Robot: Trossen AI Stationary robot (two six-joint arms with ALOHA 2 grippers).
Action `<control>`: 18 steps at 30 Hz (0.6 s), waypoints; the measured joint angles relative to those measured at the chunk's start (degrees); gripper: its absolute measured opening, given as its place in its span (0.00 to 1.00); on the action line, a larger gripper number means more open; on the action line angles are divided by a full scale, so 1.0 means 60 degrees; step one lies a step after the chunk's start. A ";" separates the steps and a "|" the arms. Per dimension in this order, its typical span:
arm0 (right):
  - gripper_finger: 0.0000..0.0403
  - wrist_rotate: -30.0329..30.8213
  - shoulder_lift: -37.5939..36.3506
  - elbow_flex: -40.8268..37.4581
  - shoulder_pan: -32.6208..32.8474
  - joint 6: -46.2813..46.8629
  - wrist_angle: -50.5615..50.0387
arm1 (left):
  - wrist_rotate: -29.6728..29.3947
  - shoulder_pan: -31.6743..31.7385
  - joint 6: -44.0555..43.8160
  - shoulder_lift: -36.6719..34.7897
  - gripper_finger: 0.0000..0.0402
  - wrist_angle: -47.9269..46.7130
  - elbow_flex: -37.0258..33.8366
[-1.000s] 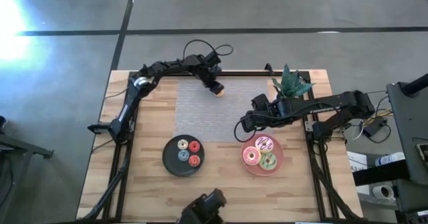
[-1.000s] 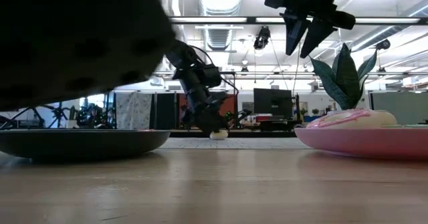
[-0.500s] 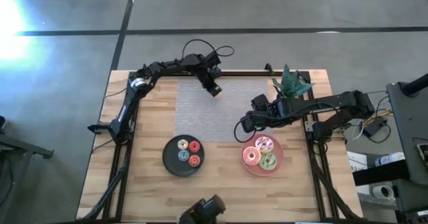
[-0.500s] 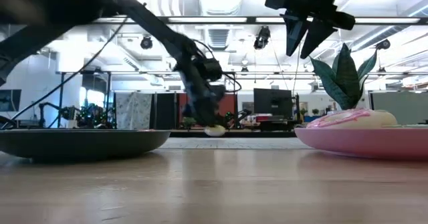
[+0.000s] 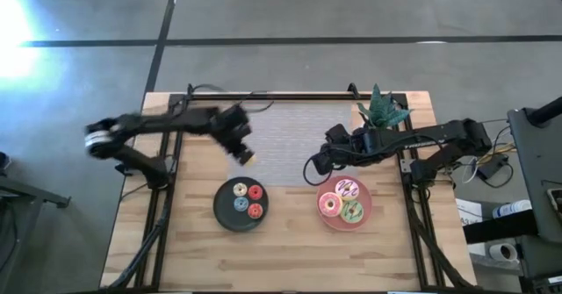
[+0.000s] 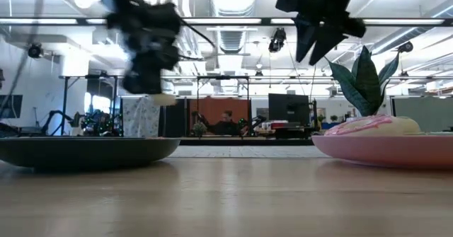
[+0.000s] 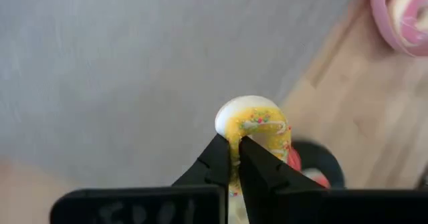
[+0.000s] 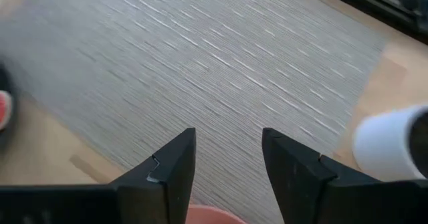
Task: Pick & Place donuts
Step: Put the small yellow donut on the black plate
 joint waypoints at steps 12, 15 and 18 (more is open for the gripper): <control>0.37 -0.1475 0.0137 -0.0669 -0.0887 -0.2757 0.2896 | -0.1521 -0.3376 -0.4351 -0.3914 0.00 0.0391 -0.4377; 0.37 -0.1750 0.0146 -0.0830 -0.1072 -0.3032 0.3230 | -0.1731 -0.4314 -0.4955 -0.3917 0.00 0.0506 -0.4642; 0.37 -0.1808 0.0146 -0.0935 -0.1140 -0.3168 0.3329 | -0.2076 -0.4961 -0.5255 -0.3775 0.00 0.0763 -0.4758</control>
